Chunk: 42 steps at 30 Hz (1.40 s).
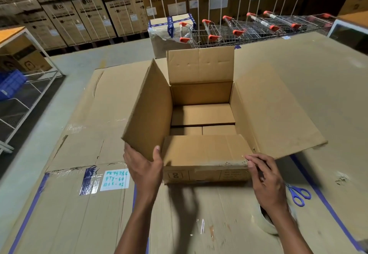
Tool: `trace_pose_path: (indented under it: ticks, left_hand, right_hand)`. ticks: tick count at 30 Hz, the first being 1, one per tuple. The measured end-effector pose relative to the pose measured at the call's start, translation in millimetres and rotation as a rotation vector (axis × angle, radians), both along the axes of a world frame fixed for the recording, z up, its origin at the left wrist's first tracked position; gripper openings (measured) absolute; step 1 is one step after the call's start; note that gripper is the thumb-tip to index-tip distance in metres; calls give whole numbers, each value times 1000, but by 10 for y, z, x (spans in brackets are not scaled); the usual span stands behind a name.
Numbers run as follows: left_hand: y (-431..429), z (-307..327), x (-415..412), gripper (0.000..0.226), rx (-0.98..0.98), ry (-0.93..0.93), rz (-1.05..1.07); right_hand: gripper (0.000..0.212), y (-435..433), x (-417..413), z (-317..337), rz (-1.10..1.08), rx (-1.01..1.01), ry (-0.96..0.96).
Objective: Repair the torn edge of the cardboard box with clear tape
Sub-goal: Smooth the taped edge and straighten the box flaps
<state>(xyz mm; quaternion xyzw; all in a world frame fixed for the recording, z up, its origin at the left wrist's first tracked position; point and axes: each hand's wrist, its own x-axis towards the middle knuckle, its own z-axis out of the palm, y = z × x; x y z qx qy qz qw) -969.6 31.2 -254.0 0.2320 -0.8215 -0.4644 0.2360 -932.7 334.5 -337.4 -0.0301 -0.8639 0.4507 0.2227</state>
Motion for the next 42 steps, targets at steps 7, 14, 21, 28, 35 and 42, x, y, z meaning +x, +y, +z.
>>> trace_pose_path:
  ticks: [7, 14, 21, 28, 35, 42]
  left_hand:
    - [-273, 7, -57, 124, -190, -54, 322]
    - [-53, -180, -368, 62, -958, -152, -186]
    - [237, -237, -1173, 68, -1048, -559, -653]
    - [315, -134, -1202, 58, -820, -334, -656]
    - [323, 489, -532, 40, -703, 350, -251]
    - [286, 585, 619, 32, -556, 436, -219]
  right_hand:
    - [43, -8, -3, 0, 13, 25, -14]
    - [40, -36, 13, 24, -14, 29, 28]
    - [44, -52, 17, 40, -15, 83, 8]
    - [25, -17, 96, 171, -49, 120, 47]
    - [39, -176, 119, 398, -208, -38, 325]
    - [56, -168, 63, 639, -148, -267, 461]
